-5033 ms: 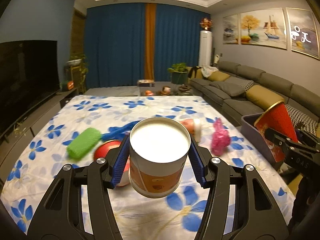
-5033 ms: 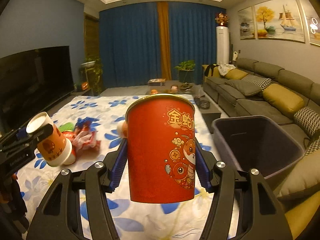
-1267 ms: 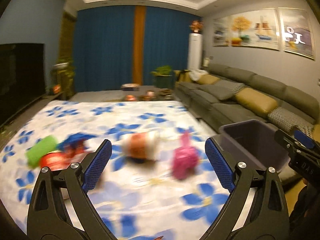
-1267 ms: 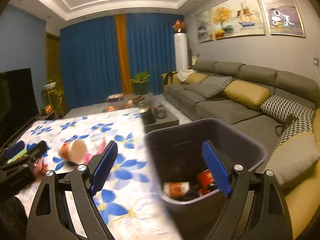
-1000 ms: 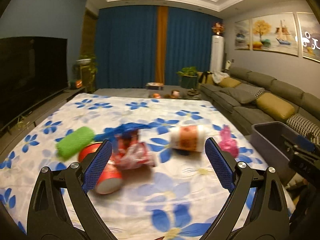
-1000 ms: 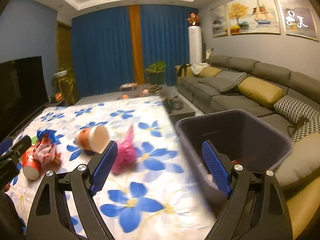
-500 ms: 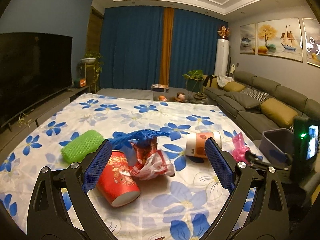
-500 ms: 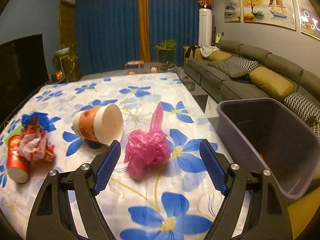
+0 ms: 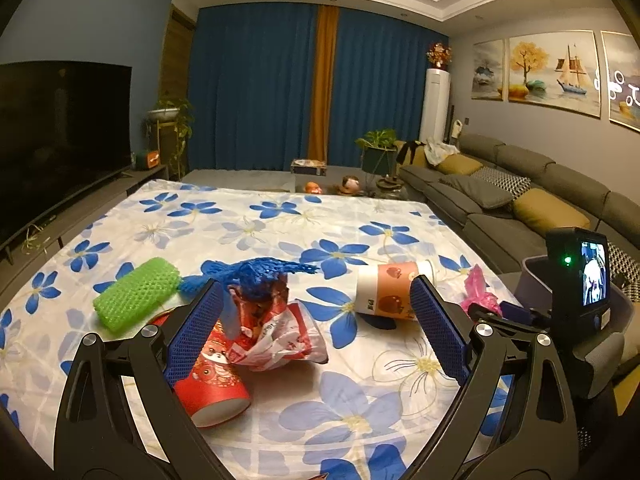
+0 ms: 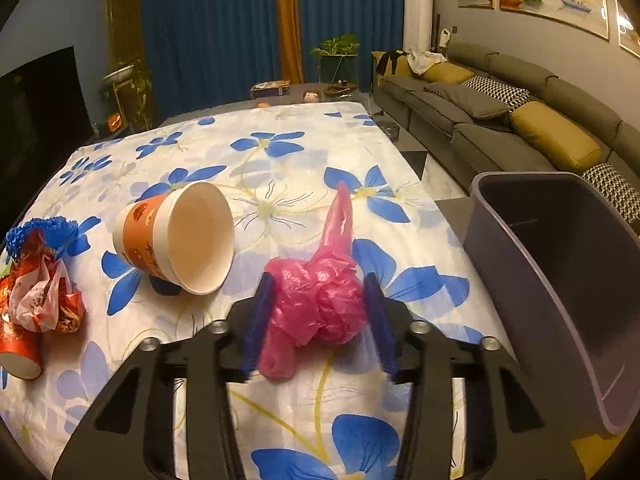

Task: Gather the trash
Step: 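Grasp the white-orange cup by its rim with the left tool while the right lifts the pink bag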

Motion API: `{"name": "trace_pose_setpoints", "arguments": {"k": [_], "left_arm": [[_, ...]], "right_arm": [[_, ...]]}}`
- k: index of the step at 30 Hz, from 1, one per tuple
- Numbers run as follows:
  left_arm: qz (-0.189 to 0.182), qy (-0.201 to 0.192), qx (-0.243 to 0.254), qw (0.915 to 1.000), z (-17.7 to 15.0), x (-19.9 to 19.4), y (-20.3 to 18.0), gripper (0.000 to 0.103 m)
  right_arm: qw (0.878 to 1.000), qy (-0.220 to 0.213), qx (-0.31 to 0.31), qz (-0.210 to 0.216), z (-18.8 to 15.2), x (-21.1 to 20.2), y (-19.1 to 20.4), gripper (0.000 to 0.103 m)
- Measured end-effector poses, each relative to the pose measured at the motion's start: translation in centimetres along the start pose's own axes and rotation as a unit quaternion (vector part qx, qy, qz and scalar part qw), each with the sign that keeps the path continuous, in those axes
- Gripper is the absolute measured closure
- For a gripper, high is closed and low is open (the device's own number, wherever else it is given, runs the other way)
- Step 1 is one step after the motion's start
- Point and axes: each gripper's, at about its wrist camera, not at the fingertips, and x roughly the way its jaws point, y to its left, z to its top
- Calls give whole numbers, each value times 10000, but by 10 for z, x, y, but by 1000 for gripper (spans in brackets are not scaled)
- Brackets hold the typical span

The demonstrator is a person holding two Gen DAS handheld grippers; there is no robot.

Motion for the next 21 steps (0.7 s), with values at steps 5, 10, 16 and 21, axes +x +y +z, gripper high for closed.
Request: {"name": "trace_pose_setpoints", "arguments": {"k": [5, 10, 16, 21], "left_arm": [[-84, 78, 38, 9999, 0, 5, -9, 11], [-247, 163, 148, 9995, 4, 17, -33, 11], [-358, 471, 264, 9979, 2, 50, -66, 11], [-296, 730, 492, 9957, -4, 78, -89, 14]], "right_arm": [[9998, -198, 36, -18, -3, -10, -4, 72], [9979, -611, 194, -104, -1, -37, -16, 74], [9937, -1082, 265, -143, 5, -75, -35, 74], [9916, -1249, 301, -123, 4, -91, -50, 74]]}}
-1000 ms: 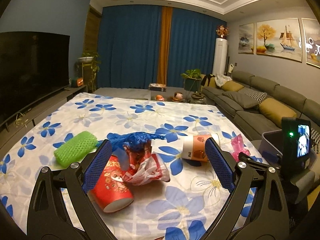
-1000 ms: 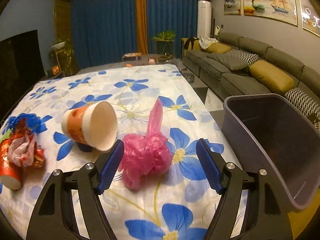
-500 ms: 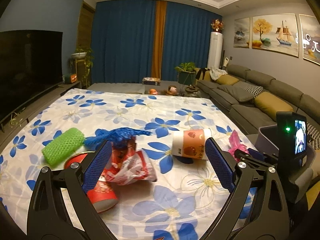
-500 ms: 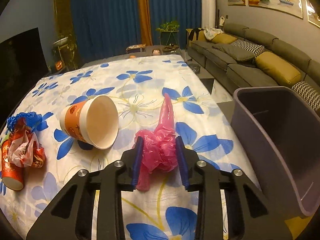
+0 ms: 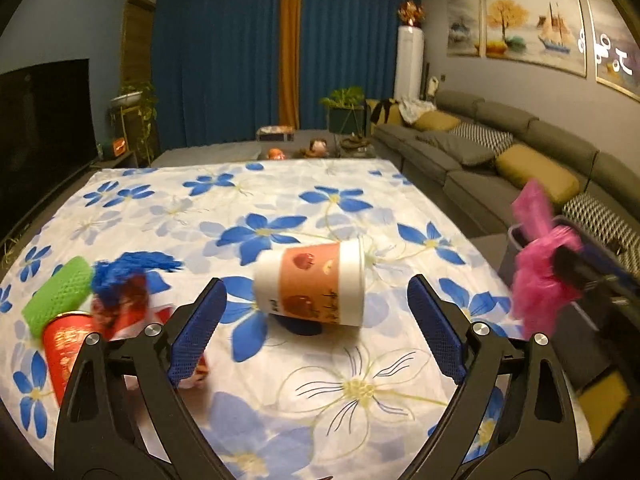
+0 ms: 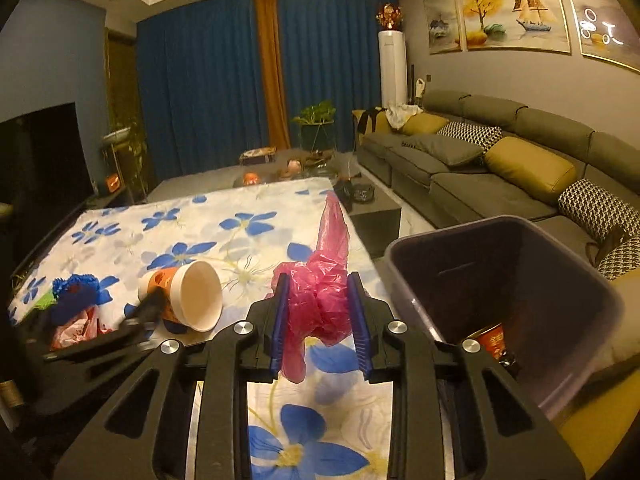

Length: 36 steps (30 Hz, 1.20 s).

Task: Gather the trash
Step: 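Grasp the white-orange cup by its rim with the left tool while the right lifts the pink bag, then carry the pink bag and white-orange cup over the grey bin with both tools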

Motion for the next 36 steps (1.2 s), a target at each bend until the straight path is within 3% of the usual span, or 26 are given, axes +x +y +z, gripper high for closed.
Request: {"name": "trace_pose_setpoints", "arguments": {"k": [5, 8, 11, 16, 19, 21, 36], "left_arm": [[107, 245, 130, 9996, 2, 23, -10, 23], [129, 449, 70, 9989, 1, 35, -9, 36], [113, 583, -26, 9982, -1, 41, -5, 51], [56, 654, -64, 9978, -4, 43, 1, 86], [27, 633, -97, 9979, -5, 41, 3, 96], [14, 577, -91, 9983, -5, 38, 4, 101], [-255, 25, -230, 9994, 6, -13, 11, 101]], "right_arm": [[10000, -27, 33, 68, -3, -4, -8, 74], [10000, -17, 3, 98, -5, -5, -10, 74], [9999, -15, -22, 136, -5, -5, -10, 74], [9998, -28, -22, 185, -5, -8, -12, 74], [9998, -17, -13, 211, -5, -7, -13, 74], [9997, 0, -8, 248, -5, -8, -14, 74], [9995, -126, -43, 280, -2, -24, -19, 74]]}}
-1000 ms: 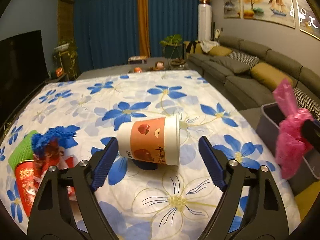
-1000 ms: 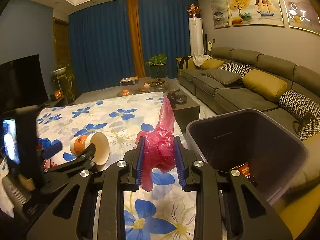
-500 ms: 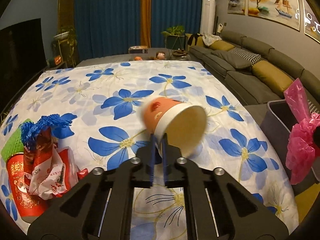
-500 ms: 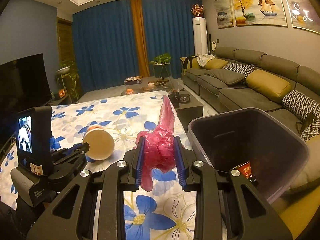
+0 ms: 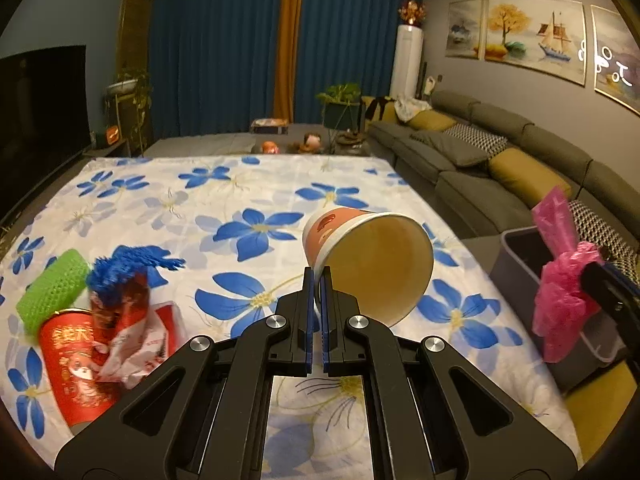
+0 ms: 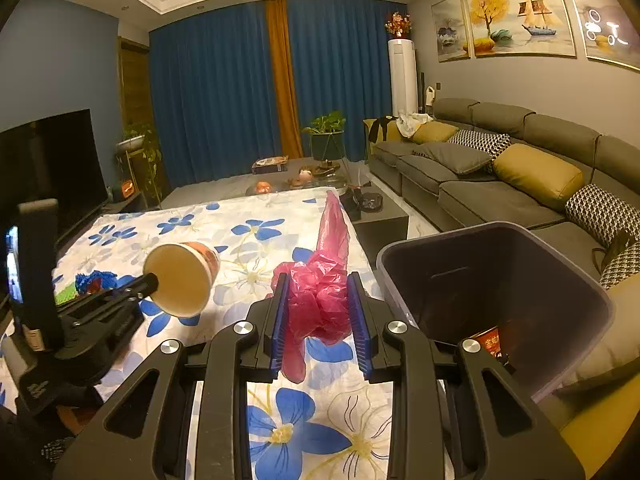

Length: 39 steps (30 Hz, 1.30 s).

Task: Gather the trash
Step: 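Carry the pink bag and white-orange cup over the grey bin with both tools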

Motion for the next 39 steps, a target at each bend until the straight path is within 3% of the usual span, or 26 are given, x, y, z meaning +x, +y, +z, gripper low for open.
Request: {"name": "trace_pose_setpoints", "arguments": {"k": [18, 39], "left_arm": [[-457, -530, 345, 9970, 14, -58, -43, 101], [-1046, -633, 810, 9892, 19, -61, -135, 101]], "right_arm": [[9990, -302, 52, -316, 4, -37, -27, 74], [9930, -492, 456, -973, 12, -50, -102, 74]]}}
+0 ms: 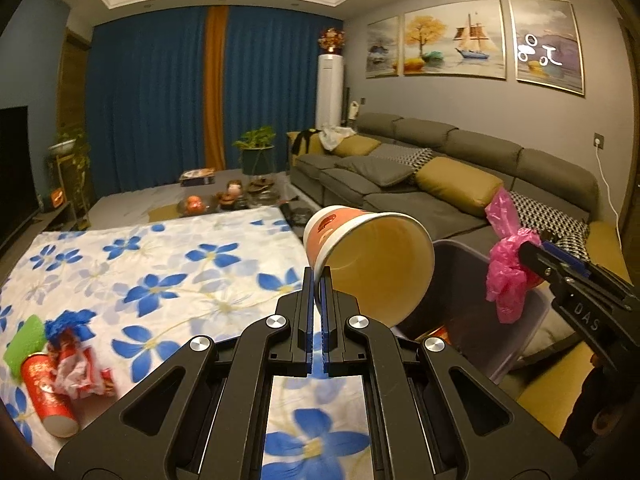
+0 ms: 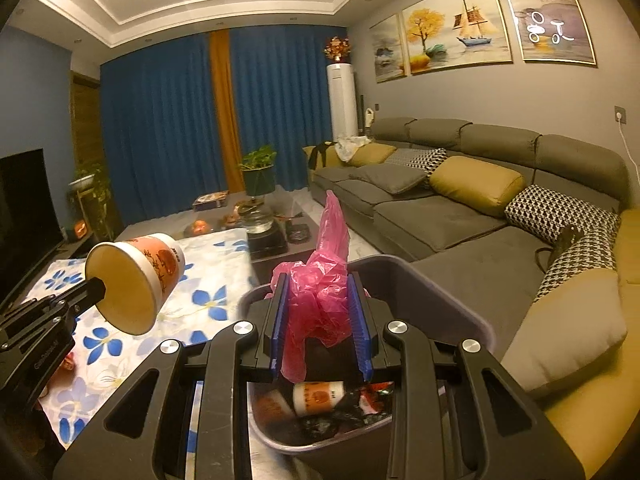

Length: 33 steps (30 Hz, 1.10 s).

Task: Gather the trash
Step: 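Carry the pink bag and white-orange cup over the grey bin with both tools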

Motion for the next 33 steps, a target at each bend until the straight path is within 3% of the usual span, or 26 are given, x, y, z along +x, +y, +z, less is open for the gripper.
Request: {"name": "trace_pose_setpoints", "arguments": {"k": [14, 33], "left_arm": [[-326, 98, 151, 9993, -1, 34, -38, 101], [-483, 303, 191, 9982, -8, 66, -51, 101]], "right_arm": [[9997, 31, 179, -167, 3, 16, -29, 73], [9995, 95, 249, -155, 3, 22, -27, 71]]}}
